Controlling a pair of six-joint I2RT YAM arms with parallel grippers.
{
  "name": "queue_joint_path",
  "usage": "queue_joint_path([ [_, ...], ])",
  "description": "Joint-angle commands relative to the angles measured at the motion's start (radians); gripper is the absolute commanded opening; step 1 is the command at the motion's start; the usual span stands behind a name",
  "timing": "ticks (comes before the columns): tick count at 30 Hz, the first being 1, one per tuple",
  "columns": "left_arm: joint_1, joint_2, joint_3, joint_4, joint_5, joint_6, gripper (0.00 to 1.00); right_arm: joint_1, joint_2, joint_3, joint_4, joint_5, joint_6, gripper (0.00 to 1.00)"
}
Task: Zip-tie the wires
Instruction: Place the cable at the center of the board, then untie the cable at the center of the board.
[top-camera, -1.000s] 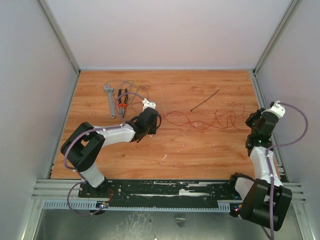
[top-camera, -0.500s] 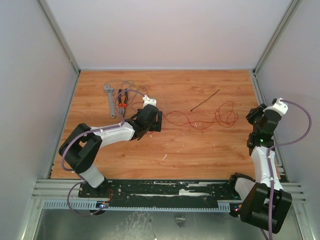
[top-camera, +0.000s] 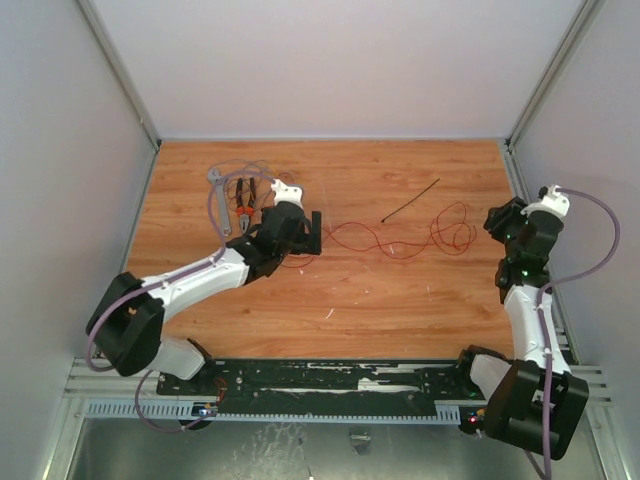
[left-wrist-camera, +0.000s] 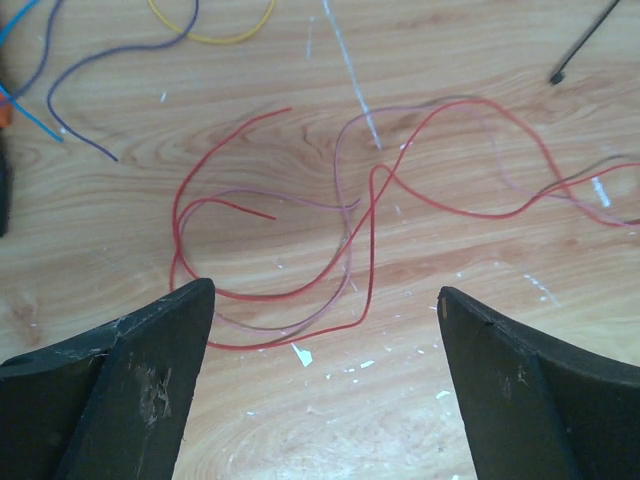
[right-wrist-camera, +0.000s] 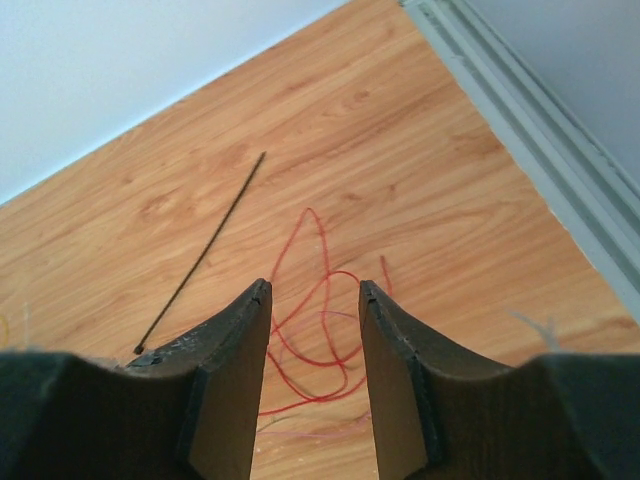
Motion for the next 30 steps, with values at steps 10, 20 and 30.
queue_joint_path([
  [10,0.322,-0.321,-0.003,0.029,0.299,-0.043,0.98,0.353,0.271,0.28,0.087,-0.007,0.054,0.46],
  [20,0.603,-0.34,-0.035,0.082,0.531,-0.105,0.98,0.649,0.835,0.758,0.076,-0.025,-0.001,0.52],
  [30,0.667,-0.404,-0.1,0.075,0.558,-0.109,0.98,0.782,1.306,1.315,-0.141,-0.104,-0.064,0.52],
])
